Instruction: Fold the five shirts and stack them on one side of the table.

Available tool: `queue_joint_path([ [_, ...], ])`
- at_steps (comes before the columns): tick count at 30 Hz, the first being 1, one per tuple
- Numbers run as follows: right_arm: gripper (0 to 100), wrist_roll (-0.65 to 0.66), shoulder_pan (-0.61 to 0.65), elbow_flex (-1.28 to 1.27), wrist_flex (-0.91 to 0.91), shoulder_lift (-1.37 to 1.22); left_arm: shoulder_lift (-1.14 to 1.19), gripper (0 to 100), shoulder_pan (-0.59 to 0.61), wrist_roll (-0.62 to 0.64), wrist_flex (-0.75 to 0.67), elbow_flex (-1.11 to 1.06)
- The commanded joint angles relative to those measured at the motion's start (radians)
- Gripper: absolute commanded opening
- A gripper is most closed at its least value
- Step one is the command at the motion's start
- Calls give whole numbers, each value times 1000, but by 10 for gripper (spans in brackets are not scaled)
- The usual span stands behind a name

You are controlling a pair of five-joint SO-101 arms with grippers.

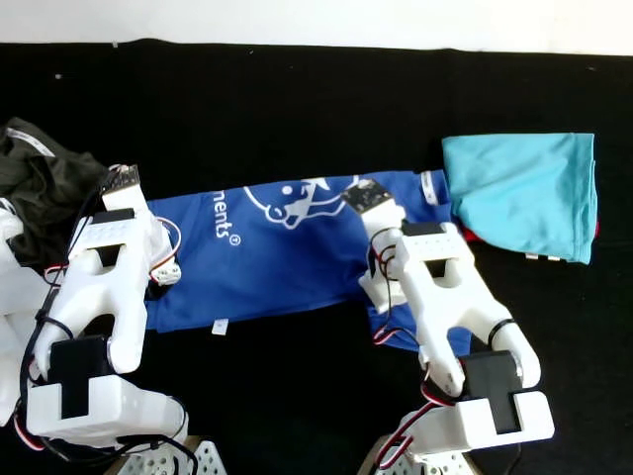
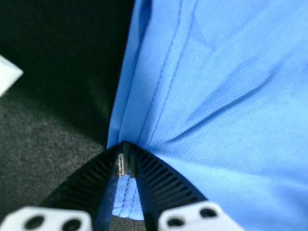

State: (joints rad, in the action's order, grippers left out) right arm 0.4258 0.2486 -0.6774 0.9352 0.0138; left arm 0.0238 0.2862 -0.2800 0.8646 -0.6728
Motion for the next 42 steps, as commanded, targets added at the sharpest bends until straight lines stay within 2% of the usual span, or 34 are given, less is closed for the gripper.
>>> queue_joint_path([
  [1, 112, 9, -12, 28, -4, 1, 7, 9, -10, 3, -28, -1],
  [6, 112, 9, -10, 39, 2, 2, 7, 9, -10, 3, -28, -1],
  [13, 112, 8, -7, 183, 145, 1, 7, 9, -10, 3, -28, -1],
  [25, 111, 9, -7, 191, 133, -8, 7, 9, -10, 3, -28, -1],
  [27, 94, 8, -10, 191, 104, -7, 7, 9, -10, 3, -28, -1],
  [30, 6, 5, -10, 193, 84, -4, 7, 9, -10, 3, -28, -1],
  [38, 5, 5, -12, 197, 91, 2, 7, 9, -10, 3, -28, -1],
  [42, 5, 5, -12, 186, 128, 96, 7, 9, -10, 3, -28, -1],
])
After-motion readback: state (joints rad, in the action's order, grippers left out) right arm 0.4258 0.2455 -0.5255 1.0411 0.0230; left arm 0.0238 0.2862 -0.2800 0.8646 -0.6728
